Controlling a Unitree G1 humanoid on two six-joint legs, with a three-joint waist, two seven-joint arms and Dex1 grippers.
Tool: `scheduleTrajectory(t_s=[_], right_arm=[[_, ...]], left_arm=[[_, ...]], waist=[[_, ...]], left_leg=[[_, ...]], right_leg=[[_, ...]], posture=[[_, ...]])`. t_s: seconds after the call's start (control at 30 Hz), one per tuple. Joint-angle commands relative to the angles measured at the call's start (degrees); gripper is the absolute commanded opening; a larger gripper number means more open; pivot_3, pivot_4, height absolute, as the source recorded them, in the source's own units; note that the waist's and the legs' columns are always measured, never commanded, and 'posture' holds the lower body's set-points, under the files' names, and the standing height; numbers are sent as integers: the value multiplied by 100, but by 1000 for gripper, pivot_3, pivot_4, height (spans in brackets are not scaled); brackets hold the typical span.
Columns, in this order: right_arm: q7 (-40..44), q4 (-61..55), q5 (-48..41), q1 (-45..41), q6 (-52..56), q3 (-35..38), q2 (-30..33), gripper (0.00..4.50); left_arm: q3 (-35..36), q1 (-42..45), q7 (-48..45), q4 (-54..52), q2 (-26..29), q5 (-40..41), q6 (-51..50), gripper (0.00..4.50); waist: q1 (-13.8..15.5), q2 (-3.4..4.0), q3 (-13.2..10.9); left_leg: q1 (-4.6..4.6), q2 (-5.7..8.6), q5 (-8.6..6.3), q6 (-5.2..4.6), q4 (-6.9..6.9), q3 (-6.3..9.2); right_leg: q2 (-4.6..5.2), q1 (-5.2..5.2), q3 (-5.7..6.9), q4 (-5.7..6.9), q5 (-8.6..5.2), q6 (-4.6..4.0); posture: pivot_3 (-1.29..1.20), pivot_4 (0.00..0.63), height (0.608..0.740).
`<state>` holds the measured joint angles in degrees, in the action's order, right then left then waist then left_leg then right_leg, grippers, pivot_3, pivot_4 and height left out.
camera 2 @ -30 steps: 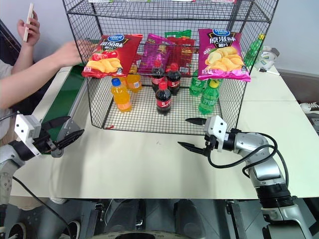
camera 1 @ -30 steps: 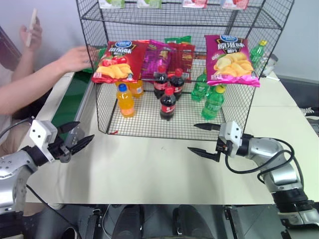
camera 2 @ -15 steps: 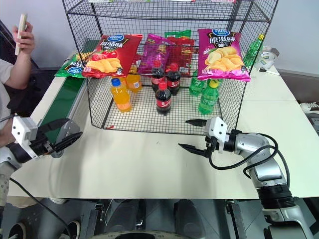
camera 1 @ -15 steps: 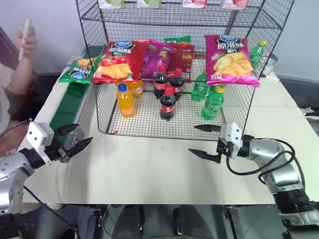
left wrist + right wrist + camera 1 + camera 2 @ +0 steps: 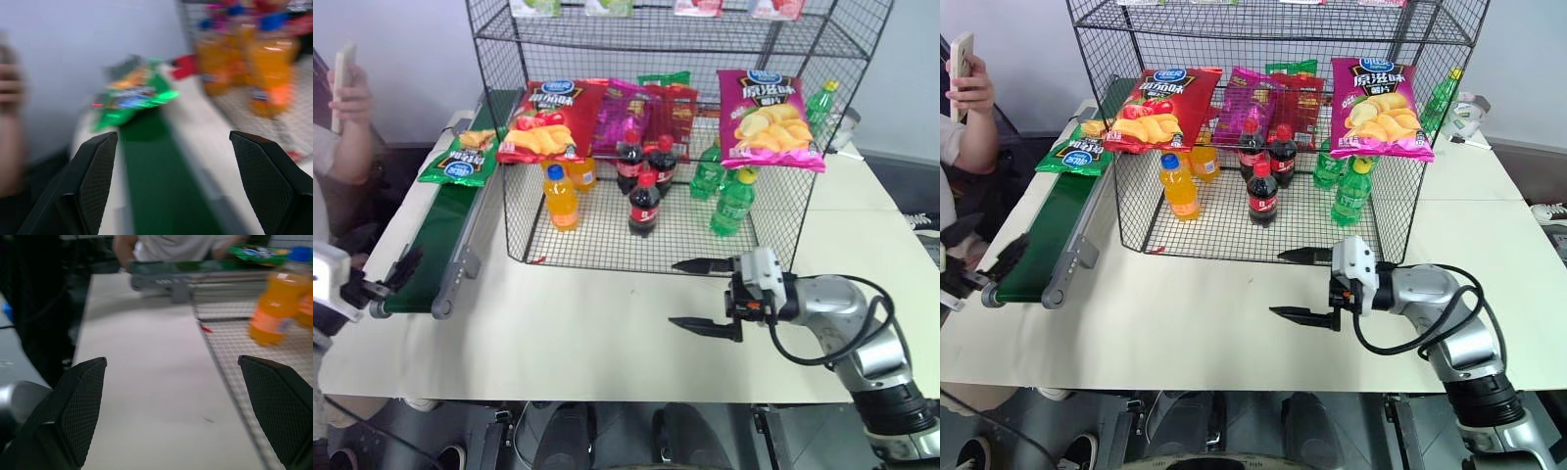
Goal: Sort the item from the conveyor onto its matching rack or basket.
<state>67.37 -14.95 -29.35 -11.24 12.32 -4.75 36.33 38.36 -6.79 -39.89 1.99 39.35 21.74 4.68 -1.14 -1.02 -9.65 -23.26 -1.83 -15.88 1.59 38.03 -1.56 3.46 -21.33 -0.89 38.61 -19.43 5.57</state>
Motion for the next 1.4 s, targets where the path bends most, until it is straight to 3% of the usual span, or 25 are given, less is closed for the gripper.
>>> scheduleTrajectory(t_s=[0.03, 0.13, 0.3, 0.57, 0.7, 0.93, 1.4], right_arm=[[-24, -92, 85, -246, -124, -149, -162, 4481], [-40, 81, 174, -398, -154, -251, -295, 4481], [54, 277, 217, -546, -210, -280, -351, 4481], [208, 425, 269, -629, -285, -316, -360, 4481], [261, 460, 333, -649, -342, -343, -387, 4481], [253, 458, 371, -669, -326, -321, -380, 4481], [144, 426, 438, -565, -374, -271, -365, 4481]], left_arm=[[376, -241, 374, -331, -190, -11, 194, 3903], [405, -427, 591, -536, -354, -116, 358, 3903], [511, -935, 932, -530, -350, -947, 1233, 3903], [760, -2154, 1369, 339, 393, -3049, 3414, 3903], [692, -2278, 1973, 927, 612, -3710, 3994, 3903], [133, -2031, 2389, 1310, 784, -4063, 4244, 3903], [-212, -1917, 2678, 1560, 1096, -4022, 4303, 3903]], waist=[[-3, 0, 0], [14, -5, 3], [19, -11, 7], [-9, -12, 7], [6, -12, 7], [7, -14, 9], [-136, -14, 10]], left_leg=[[0, 0, 0, 0, 0, 0], [0, -1, 0, 0, 0, 1], [-1, 2, -1, 0, -1, 1], [0, 1, -1, 0, -9, -1], [0, 0, -1, 0, -14, -1], [-2, 1, -2, 0, -15, -1], [-2, 0, -3, 0, -25, -1]], right_leg=[[0, 0, 0, 0, 0, 0], [0, 0, 1, 0, 0, 0], [5, 2, 2, -6, 0, 0], [7, -1, 1, -9, -1, -4], [9, -1, 2, -15, -2, -5], [16, -1, 4, -18, -1, -5], [16, -5, 4, -20, 0, -5]], posture=[[0, 150, 739], [0, 150, 739], [0, 150, 739], [0, 150, 739], [0, 150, 739], [0, 150, 739], [0, 150, 739]])
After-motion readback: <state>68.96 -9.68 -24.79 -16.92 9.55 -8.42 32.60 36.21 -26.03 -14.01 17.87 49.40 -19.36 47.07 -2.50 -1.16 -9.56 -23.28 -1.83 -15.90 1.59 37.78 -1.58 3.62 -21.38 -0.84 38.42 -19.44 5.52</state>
